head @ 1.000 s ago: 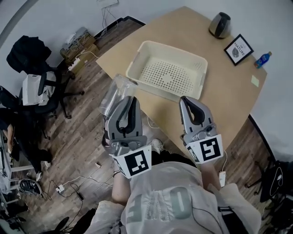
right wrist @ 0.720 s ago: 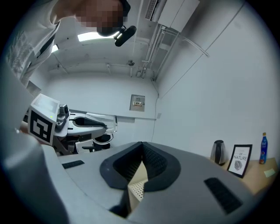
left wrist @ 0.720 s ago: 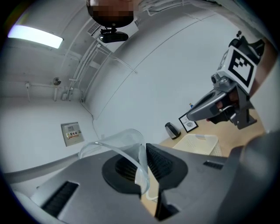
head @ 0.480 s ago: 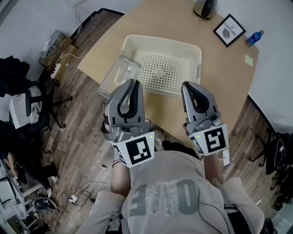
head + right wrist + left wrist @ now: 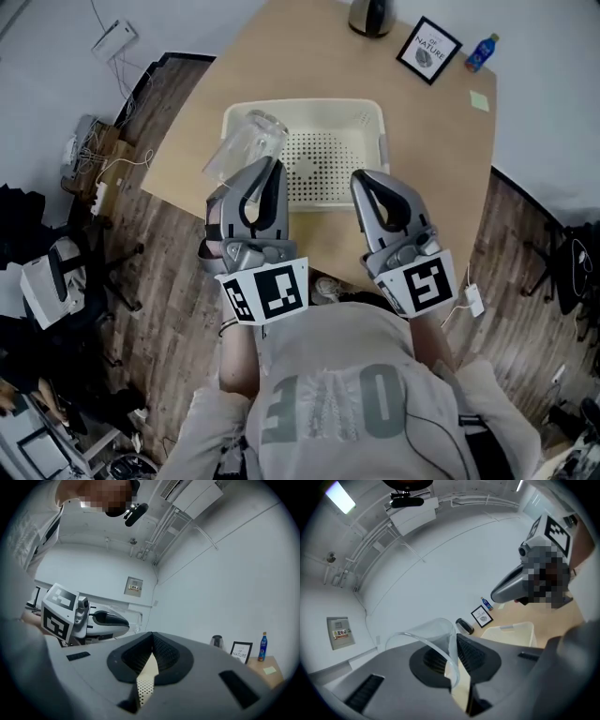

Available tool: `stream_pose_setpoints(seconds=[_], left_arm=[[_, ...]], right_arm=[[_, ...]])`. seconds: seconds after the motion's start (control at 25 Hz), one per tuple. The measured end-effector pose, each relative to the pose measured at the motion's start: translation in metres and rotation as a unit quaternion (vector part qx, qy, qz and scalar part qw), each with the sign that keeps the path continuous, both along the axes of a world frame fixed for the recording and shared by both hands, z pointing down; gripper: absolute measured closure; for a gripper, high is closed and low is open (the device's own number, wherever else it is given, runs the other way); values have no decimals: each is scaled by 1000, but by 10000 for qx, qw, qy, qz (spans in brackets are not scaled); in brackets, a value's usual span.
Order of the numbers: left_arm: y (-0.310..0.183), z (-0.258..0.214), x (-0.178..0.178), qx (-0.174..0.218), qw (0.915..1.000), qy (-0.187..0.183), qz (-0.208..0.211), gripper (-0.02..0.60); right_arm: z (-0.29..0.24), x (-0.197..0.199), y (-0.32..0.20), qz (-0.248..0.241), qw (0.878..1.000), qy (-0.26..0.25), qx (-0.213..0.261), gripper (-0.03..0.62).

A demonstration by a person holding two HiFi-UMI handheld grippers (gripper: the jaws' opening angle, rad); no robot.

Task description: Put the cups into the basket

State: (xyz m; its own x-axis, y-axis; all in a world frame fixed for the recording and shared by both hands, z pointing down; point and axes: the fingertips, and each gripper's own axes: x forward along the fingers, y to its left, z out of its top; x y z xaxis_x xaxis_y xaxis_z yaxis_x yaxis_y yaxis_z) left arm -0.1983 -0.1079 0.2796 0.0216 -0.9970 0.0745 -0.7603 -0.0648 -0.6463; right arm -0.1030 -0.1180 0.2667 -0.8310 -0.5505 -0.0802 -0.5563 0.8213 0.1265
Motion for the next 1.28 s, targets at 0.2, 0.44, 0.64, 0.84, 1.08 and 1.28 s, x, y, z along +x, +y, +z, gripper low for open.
stream_pose_setpoints(seconds=[0.2,0.44,0.64,0.84,1.08,1.28], left_arm=[[-21,31,-1,-818,9957,-311,311,533],[-45,58,-9,-1635,9835,-567,527,532],[-66,83,-12,-2220,9664,-953,881,532],[-85,118,-5,-2875,9423,-1184,1244,532],[-98,162,5,-3586,9080,-1440,1618,532],[-95,203,4,-4379,8640,-1594,1907,532]], right_arm=[[2,5,-13,278,9996,-16,-32,595],[2,1,-26,536,9985,-45,17,595],[9,-2,-34,775,9969,28,-133,595],[16,6,-47,953,9949,132,-315,595],[28,11,-66,1021,9933,261,-485,595],[36,12,-78,1051,9933,308,-379,595]])
